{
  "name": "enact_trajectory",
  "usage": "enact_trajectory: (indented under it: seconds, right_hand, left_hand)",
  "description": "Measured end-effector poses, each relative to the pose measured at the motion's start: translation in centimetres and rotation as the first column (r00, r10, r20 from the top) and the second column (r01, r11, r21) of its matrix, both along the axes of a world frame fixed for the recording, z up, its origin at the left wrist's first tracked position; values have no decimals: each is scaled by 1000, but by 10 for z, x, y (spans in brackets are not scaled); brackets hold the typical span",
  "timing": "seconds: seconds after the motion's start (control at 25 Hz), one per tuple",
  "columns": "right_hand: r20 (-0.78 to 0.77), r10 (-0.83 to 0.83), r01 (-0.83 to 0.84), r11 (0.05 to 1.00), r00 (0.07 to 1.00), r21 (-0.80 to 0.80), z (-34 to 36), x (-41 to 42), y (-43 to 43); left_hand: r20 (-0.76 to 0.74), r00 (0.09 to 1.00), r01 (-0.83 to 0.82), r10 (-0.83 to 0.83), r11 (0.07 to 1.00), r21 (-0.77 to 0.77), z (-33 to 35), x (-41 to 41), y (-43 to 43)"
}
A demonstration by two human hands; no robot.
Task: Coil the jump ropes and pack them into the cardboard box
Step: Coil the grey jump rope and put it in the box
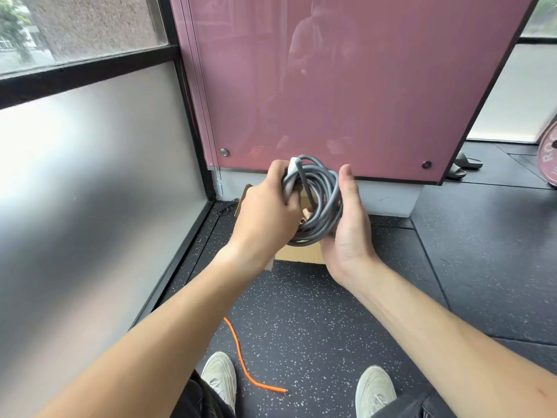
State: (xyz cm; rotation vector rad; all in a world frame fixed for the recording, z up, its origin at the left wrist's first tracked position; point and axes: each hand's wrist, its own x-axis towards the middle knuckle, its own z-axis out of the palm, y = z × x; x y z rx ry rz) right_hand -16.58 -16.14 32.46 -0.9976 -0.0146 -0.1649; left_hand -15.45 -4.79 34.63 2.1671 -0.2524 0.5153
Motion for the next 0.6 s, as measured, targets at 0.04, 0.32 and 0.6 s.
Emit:
enact_trajectory:
  seconds: [0.04,0.32,0.6]
  right_hand:
    - [17,-94,94,995,995,-16,-1,0,2]
    - [483,-232,518,588,844,-621,-9,-5,-4]
    - [741,-252,764,402,622,-505,-7,4,-4]
  left_hand:
    - [7,1000,-2,2,1000,28,-1,-2,-2]
    - [130,991,-73,37,957,282,-1,-3,6]
    - [206,978,-71,6,949,308,0,-9,2]
